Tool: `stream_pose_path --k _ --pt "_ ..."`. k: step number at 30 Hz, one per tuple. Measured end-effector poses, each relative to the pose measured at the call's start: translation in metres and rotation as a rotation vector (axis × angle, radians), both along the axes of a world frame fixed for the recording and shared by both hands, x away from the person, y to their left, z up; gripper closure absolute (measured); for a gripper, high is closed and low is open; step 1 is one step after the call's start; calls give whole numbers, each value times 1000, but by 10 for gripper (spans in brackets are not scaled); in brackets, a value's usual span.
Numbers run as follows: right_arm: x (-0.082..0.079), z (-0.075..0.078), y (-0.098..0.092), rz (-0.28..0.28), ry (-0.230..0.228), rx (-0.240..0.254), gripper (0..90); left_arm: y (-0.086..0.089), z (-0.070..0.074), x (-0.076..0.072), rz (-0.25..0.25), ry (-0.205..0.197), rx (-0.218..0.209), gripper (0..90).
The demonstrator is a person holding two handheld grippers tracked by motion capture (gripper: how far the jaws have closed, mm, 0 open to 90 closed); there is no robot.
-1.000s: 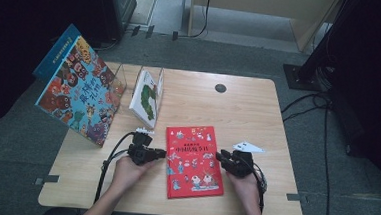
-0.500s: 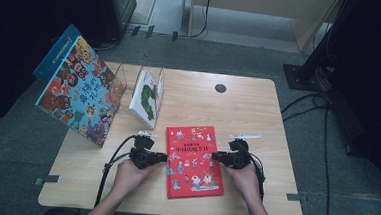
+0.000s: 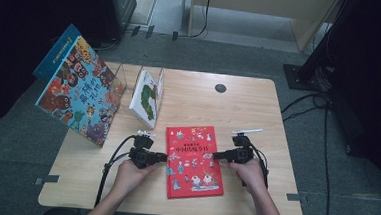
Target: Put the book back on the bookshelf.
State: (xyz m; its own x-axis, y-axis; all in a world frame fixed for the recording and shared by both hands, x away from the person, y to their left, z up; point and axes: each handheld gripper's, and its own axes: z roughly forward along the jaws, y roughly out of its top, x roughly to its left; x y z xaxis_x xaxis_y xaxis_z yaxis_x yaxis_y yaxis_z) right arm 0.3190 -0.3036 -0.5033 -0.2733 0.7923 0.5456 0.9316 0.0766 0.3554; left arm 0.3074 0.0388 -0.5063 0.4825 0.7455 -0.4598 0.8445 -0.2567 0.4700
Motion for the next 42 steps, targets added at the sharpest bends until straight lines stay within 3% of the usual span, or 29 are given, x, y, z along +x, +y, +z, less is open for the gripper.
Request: stream_pose_path --k 4,9,19,23,25,29,33,38,42 --pt "1 2 0 9 12 -7 707 -1 0 -3 -24 -38 18 820" --pt "0 5 2 20 12 -27 706 0 -1 -2 -17 -28 4 827" --pt "1 23 0 45 -3 -10 700 0 -2 -4 -5 -32 -4 824" --pt "1 32 4 53 -7 -41 704 1 -2 -3 -1 -25 -12 820" --pt "1 36 6 65 -1 5 704 0 -2 -4 1 -27 -9 821" --pt "2 49 15 90 -19 4 694 1 -2 -3 1 -25 -12 821" --pt "3 63 24 130 -19 38 684 0 -2 -4 0 -23 -24 800" --pt "6 80 44 180 -52 8 694 -1 -3 -3 0 -7 -43 796" --pt "11 87 59 208 -37 -1 727 -3 -4 -4 0 -7 -48 791"
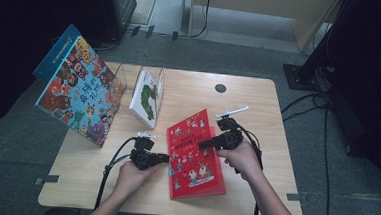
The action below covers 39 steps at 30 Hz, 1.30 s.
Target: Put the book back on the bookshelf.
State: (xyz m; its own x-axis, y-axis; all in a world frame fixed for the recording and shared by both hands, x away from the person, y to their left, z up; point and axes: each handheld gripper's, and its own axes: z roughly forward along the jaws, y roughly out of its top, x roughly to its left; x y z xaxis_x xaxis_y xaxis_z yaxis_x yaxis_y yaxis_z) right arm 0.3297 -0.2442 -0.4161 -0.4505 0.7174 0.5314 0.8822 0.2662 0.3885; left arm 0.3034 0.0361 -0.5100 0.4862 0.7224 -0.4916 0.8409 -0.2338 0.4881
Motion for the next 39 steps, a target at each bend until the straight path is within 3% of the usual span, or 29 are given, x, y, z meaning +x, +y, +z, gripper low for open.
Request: stream_pose_path --k 5,8,10,14,19,24,29,39 --pt "3 8 16 45 -5 -26 785 1 -1 1 4 12 -22 764" --pt "6 13 22 58 10 -60 798 3 -1 4 -27 41 -71 640" --pt "8 15 24 62 30 -73 804 4 1 4 -38 31 -55 620" --pt "11 21 26 70 40 -102 825 5 4 4 -45 19 -68 542" --pt "12 36 33 101 -9 -189 868 6 5 4 -47 0 -62 491" --pt "12 43 38 123 -23 -230 887 6 6 4 -49 -14 -71 459" --pt "12 48 42 150 -33 -237 888 7 10 6 -47 -28 -79 445" --pt "16 80 27 131 -70 -150 888 5 23 8 -52 -50 -123 408"
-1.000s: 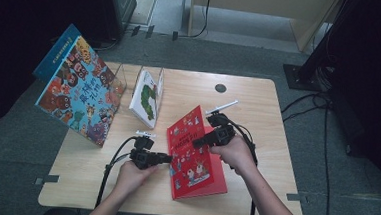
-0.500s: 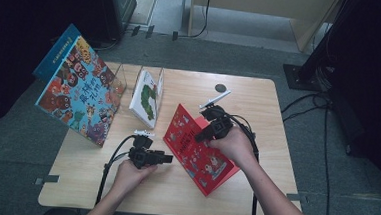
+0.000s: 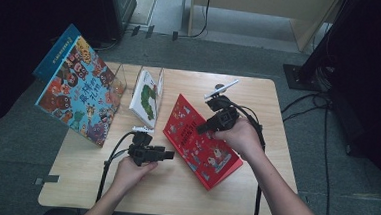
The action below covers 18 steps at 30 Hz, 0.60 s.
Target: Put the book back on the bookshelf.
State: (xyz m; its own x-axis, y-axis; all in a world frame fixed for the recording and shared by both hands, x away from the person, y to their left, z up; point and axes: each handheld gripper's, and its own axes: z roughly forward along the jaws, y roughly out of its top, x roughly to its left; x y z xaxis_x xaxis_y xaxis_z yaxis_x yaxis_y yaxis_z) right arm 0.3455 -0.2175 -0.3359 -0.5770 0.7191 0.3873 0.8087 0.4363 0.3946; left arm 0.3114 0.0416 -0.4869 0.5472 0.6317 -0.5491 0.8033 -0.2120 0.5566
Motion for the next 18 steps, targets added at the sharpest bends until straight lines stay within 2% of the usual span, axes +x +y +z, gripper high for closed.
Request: stream_pose_path --k 5,9,12,15,17,18 --pt "-1 2 -3 7 -12 37 889 -4 8 5 -6 -11 -26 387" --pt "-2 2 -5 4 -15 82 889 -8 11 11 -6 -2 -38 372" --pt "-3 3 -7 3 -22 112 887 -9 13 14 -10 0 -60 327" --pt "-5 1 -14 -5 -39 161 886 -8 16 18 -5 -10 -101 282" --pt "-8 -2 -19 3 -51 205 886 -6 17 21 -21 17 -153 231" --pt "-10 -4 -21 12 -59 231 885 -5 18 22 -31 16 -172 210"
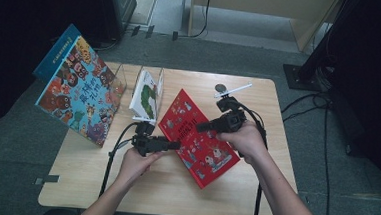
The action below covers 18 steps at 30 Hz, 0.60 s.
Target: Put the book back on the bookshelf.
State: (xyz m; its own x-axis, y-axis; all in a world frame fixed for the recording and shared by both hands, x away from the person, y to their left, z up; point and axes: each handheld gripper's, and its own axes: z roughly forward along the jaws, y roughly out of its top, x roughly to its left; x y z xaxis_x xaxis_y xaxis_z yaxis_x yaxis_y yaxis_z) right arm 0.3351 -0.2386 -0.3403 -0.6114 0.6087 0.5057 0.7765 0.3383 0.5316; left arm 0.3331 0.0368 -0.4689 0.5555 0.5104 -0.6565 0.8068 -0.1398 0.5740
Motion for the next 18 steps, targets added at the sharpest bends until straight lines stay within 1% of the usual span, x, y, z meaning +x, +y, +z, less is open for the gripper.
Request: stream_pose_path --k 2,3,4,5,6,7,8,9,10,11,12,13,14,15,16,18 --pt "-4 -3 -7 13 -24 54 886 3 6 -2 0 -54 -17 213" --pt "-6 -6 -11 27 -34 77 889 6 8 -1 -8 -65 -48 220" --pt "-8 -8 -15 40 -39 100 891 9 11 -1 -12 -66 -96 239" --pt "-10 -12 -19 60 -46 135 892 12 15 -1 -22 -93 -102 252" --pt "-12 -16 -22 71 -46 154 893 13 20 -3 -26 -121 -94 278" --pt "-14 -21 -24 82 -49 175 893 15 25 -3 -51 -133 -88 295" --pt "-16 -25 -26 105 -54 191 893 16 28 -3 -80 -139 -90 324" --pt "-17 -30 -28 120 -48 205 893 19 30 -2 -102 -134 -101 353" --pt "-18 -35 -29 155 -54 205 892 21 31 -2 -108 -118 -134 381" --pt "-19 -39 -28 191 -60 187 890 25 32 -1 -111 -121 -168 423" --pt "-20 -43 -27 224 -71 170 886 30 33 -1 -121 -132 -200 474" --pt "-20 -46 -26 242 -83 149 866 33 37 -3 -142 -174 -203 539" --pt "-20 -48 -25 248 -96 135 846 35 41 -5 -161 -210 -196 584" --pt "-19 -50 -24 255 -105 130 815 37 45 -5 -185 -225 -188 629" --pt "-17 -52 -24 249 -110 118 770 38 48 -7 -205 -245 -176 673" --pt "-13 -56 -22 247 -122 99 704 38 56 -12 -243 -291 -140 737"
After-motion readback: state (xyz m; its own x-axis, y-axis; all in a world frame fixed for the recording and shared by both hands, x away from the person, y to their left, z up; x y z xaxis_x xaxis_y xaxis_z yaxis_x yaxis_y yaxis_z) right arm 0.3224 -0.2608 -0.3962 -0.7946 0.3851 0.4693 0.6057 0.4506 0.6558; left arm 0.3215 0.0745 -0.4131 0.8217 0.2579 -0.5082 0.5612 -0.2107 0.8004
